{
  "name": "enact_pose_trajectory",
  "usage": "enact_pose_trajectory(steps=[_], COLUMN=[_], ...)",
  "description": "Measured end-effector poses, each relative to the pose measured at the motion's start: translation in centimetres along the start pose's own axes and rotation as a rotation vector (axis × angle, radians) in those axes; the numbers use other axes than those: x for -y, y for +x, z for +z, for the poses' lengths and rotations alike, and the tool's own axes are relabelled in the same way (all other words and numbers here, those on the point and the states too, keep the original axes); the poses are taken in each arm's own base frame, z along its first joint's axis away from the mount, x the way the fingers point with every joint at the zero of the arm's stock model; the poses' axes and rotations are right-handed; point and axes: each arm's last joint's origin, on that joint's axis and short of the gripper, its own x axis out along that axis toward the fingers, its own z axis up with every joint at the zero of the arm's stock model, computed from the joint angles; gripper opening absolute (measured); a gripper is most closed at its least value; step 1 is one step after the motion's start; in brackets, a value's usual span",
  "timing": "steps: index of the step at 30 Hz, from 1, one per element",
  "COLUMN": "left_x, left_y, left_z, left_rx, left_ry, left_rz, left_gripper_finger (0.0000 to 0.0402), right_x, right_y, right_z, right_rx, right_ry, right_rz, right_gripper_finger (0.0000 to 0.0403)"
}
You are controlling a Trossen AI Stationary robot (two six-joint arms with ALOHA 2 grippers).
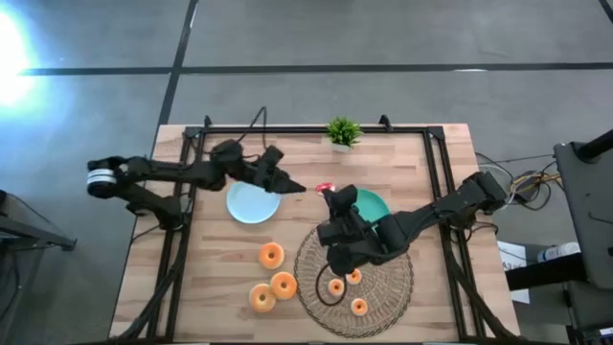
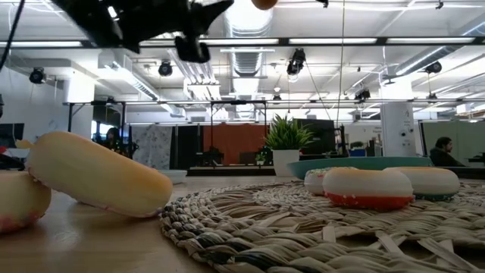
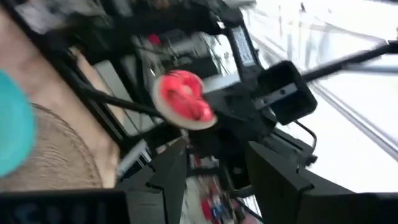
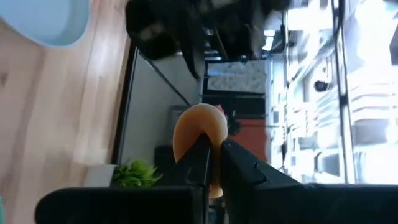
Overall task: Pick & Place donuts
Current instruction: Put the small orange donut on the green plate
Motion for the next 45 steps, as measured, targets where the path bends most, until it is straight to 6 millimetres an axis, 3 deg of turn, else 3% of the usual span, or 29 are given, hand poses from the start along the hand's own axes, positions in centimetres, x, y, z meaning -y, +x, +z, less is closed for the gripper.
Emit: enact_pose_trajectory(steps=[6, 12, 23, 45], left_x=[0.3, -0.3, 0.6, -0.3], left_y=[2.5, 3.4, 4.2, 4.5], left_z=[1.7, 2.4, 3.3, 3.3], left_rx=[-0.099, -0.105, -0.097, -0.076], left_ry=[0.011, -0.020, -0.025, -0.091], left_rz=[-0.045, -0.035, -0.075, -0.049], left_gripper_finger=[0.0140, 0.0140, 0.0140, 0.0140], right_x=[0.1, 0.5, 0.4, 0.4], right_y=[-0.9, -1.6, -1.6, -1.6], right_z=[-0.1, -0.1, -0.1, -0.1], right_rx=[-0.045, -0.058, -0.065, -0.061], right_ry=[-0.124, -0.100, -0.107, -0.146], right_rz=[-0.092, -0.140, -0.148, -0.137], right_gripper_finger=[0.0018, 0.0018, 0.0018, 0.0018])
